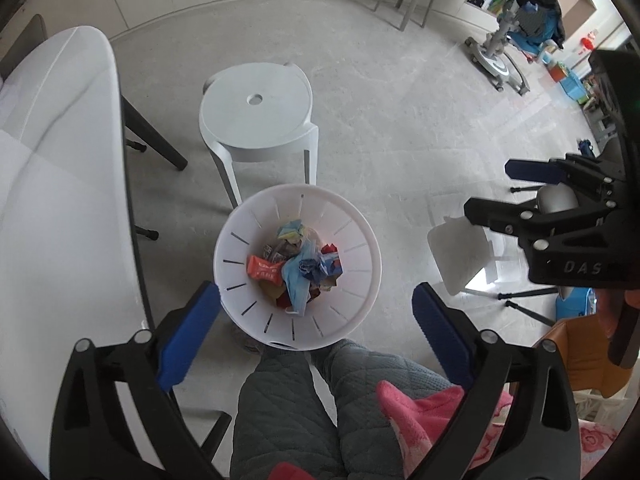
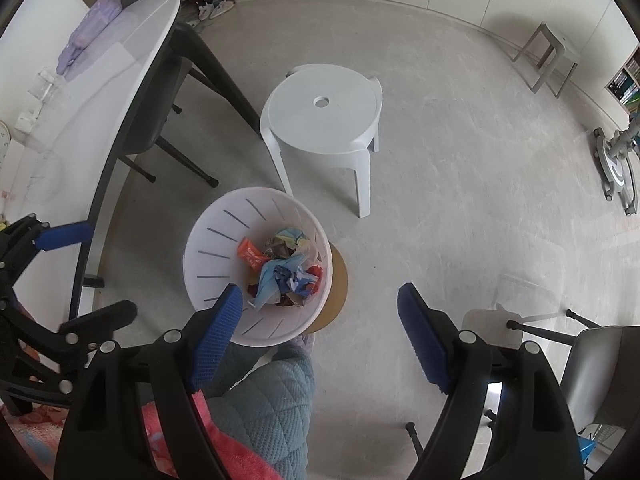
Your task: Collect trash
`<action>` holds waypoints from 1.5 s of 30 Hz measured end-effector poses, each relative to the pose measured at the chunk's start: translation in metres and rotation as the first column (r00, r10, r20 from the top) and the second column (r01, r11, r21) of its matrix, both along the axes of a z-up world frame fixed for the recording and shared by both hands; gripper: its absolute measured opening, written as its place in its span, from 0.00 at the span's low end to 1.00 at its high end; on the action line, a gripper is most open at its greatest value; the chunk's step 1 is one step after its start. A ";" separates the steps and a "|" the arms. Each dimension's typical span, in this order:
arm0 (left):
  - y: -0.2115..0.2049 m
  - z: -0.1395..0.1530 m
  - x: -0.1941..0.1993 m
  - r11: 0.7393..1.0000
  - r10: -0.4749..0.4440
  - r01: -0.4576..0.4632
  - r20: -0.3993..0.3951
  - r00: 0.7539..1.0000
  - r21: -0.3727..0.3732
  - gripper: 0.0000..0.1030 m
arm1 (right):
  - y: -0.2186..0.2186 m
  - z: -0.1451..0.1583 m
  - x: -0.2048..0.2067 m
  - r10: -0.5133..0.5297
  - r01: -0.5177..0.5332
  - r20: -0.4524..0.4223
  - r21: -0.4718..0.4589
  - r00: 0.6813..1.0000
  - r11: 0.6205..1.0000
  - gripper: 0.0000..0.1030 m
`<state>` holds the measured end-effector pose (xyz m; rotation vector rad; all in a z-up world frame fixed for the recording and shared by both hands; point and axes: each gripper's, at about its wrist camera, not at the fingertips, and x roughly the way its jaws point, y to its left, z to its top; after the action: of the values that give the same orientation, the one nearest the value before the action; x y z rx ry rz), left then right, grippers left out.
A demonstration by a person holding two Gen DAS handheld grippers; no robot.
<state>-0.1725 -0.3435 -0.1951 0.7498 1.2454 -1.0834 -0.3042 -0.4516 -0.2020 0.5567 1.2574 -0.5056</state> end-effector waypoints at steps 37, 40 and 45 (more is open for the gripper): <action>0.310 0.212 0.112 0.617 0.786 -0.680 0.284 0.549 -0.395 0.92 | 0.225 0.176 0.225 0.534 -0.504 0.350 -0.182 0.769 0.844 0.97; 0.333 0.221 0.119 0.604 0.797 -0.682 0.303 0.522 -0.413 0.92 | 0.247 0.190 0.231 0.521 -0.471 0.345 -0.223 0.781 0.853 0.98; 0.370 0.235 0.131 0.587 0.810 -0.678 0.296 0.507 -0.443 0.92 | 0.275 0.209 0.229 0.498 -0.409 0.335 -0.302 0.800 0.861 0.98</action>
<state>-0.0411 0.0261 0.0399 0.1535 0.8093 -0.2699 -0.0747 -0.1766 0.0073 0.1419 0.8786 -0.1007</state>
